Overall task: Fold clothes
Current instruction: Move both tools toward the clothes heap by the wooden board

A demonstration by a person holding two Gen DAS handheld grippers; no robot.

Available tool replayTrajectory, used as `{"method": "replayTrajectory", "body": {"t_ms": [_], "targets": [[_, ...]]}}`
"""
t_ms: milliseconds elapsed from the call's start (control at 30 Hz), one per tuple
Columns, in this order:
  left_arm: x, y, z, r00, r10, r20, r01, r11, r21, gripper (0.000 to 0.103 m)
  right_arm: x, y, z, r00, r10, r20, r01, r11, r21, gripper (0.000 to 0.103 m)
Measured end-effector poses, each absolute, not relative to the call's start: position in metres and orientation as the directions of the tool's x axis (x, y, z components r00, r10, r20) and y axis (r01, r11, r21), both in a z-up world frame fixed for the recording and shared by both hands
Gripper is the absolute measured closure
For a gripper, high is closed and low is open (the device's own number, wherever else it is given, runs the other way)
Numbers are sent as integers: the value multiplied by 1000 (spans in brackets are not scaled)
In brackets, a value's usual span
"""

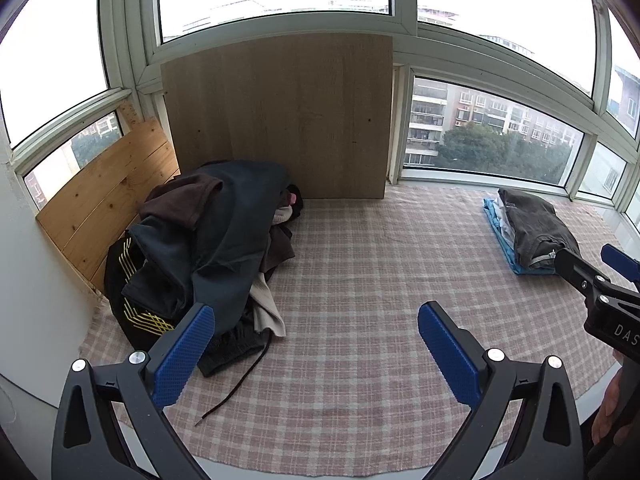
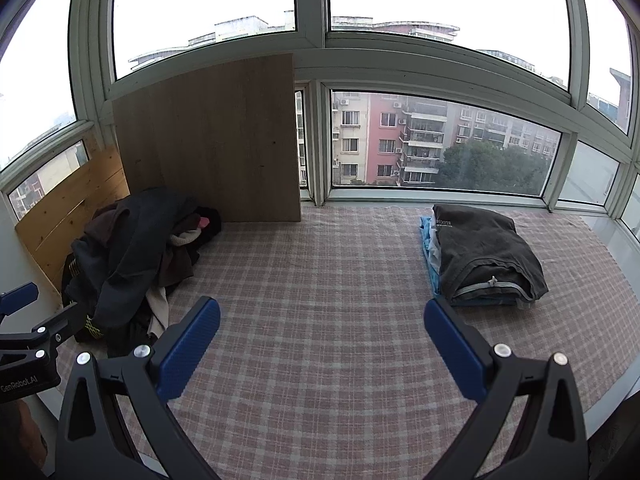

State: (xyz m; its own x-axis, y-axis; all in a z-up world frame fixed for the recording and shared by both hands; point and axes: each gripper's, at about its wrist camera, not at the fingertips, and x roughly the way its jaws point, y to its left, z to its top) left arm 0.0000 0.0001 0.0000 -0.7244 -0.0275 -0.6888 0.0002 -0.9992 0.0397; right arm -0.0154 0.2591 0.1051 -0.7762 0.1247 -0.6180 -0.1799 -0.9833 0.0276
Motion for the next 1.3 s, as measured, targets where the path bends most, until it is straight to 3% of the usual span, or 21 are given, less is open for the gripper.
{"method": "replayTrajectory", "body": {"t_ms": [133,233,1300], "targets": [[1,7,-1,-720,-28,-693,-7,-999,47,1,-23,254,104,-776,123,-619,-172,-985,21,0],[3,-16,-2,-720,-1,-694,19,-1000,-18,1,-28,251,103,-776,121,-619,-166,-986,16,0],[32,-119,7,-706,-251,-663,293,-955,50,1,-55,142,109,-808,-87,-582,127,-992,-27,0]]}}
